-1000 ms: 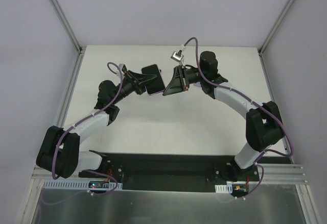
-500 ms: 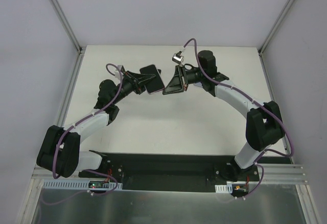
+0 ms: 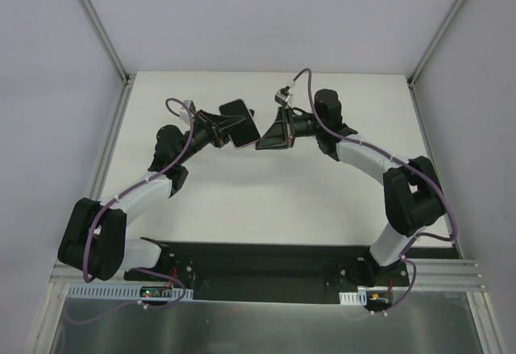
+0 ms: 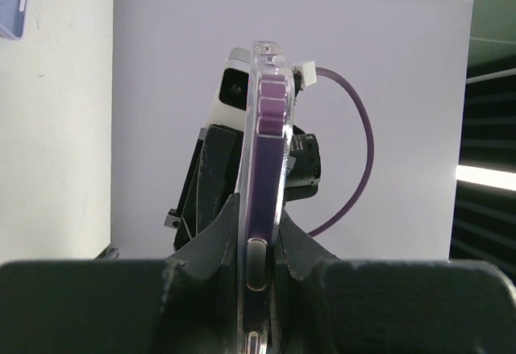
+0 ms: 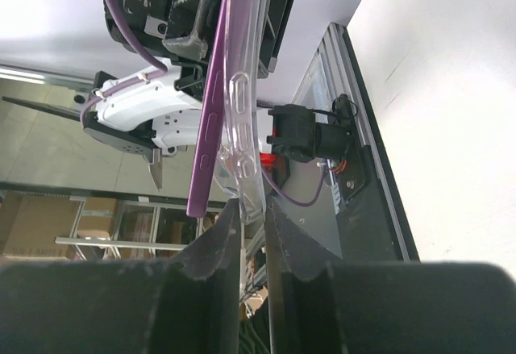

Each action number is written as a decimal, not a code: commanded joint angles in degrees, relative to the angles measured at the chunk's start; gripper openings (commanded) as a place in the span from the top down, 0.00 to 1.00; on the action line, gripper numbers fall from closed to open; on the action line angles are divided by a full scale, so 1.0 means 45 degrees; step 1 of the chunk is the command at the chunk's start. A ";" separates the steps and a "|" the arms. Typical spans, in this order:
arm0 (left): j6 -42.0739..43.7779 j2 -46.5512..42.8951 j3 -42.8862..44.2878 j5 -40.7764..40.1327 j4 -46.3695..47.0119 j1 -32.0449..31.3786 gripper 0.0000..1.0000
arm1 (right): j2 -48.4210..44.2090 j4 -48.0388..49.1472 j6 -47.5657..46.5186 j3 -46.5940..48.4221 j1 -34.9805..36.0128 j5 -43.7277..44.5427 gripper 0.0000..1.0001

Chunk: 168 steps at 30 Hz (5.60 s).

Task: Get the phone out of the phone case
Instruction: Remove the phone case from the phone.

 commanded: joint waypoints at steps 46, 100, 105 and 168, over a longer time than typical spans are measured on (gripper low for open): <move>0.0665 0.0411 0.2491 0.5970 0.1868 -0.1466 1.00 | -0.0600 -0.5835 -0.3704 0.2959 0.2955 0.6899 0.95; 1.1544 0.3144 0.5223 -0.3323 -1.3172 -0.5548 0.21 | -0.1677 -1.5016 -0.5327 0.1123 0.2213 1.6529 0.99; 1.2364 0.3614 0.5400 -0.4537 -1.3133 -0.6270 0.22 | -0.1324 -1.5406 -0.5172 0.1357 0.2271 1.6080 0.99; 1.2678 0.5606 0.6416 -1.3424 -1.4617 -0.8732 0.67 | -0.3042 -1.6267 -0.7084 -0.0165 0.2994 1.4478 0.99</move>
